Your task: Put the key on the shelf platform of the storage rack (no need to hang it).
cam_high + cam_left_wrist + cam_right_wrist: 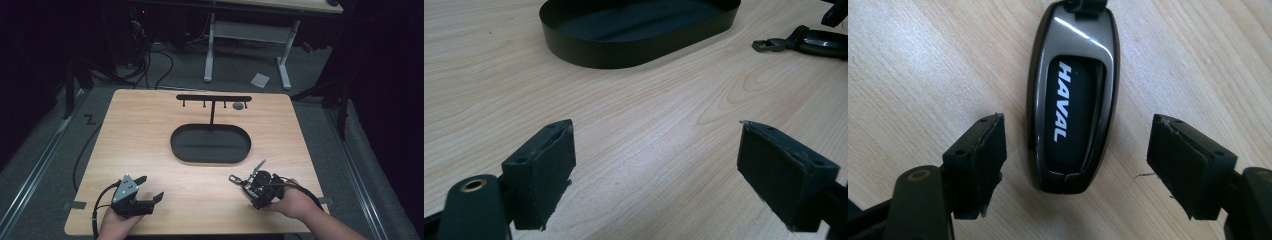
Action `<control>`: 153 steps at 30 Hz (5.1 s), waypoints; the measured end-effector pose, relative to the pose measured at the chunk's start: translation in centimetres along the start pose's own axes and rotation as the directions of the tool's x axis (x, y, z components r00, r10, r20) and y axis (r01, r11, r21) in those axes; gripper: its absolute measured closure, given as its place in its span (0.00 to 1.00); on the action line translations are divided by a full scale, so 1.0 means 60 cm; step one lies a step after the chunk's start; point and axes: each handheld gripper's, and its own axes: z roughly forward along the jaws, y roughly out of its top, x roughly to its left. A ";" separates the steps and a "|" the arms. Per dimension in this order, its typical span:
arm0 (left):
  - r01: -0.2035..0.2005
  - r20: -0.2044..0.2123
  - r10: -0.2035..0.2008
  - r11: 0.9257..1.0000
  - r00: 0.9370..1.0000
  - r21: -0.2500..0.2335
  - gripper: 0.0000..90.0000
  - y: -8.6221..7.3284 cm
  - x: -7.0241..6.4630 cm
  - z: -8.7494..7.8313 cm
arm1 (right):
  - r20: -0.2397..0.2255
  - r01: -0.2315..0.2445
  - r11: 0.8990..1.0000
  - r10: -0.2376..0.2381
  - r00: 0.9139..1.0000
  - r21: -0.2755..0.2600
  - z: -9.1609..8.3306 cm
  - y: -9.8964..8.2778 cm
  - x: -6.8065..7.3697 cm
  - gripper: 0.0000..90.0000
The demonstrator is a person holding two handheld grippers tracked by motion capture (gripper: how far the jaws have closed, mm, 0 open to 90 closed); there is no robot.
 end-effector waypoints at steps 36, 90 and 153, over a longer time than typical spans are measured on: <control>-0.021 0.022 0.021 1.000 1.000 0.009 0.19 0.000 -0.003 0.002 | -0.092 -0.028 0.986 0.044 0.995 0.166 0.024 0.061 -0.017 0.50; -0.001 -0.003 0.001 1.000 1.000 0.004 0.19 -0.011 0.001 -0.020 | 0.001 0.046 0.994 -0.046 0.999 0.102 -0.110 0.217 -0.063 0.54; -0.002 0.008 0.002 1.000 1.000 0.013 0.19 -0.015 0.000 -0.019 | 0.020 0.002 0.991 -0.005 1.000 0.136 0.038 0.305 -0.131 0.54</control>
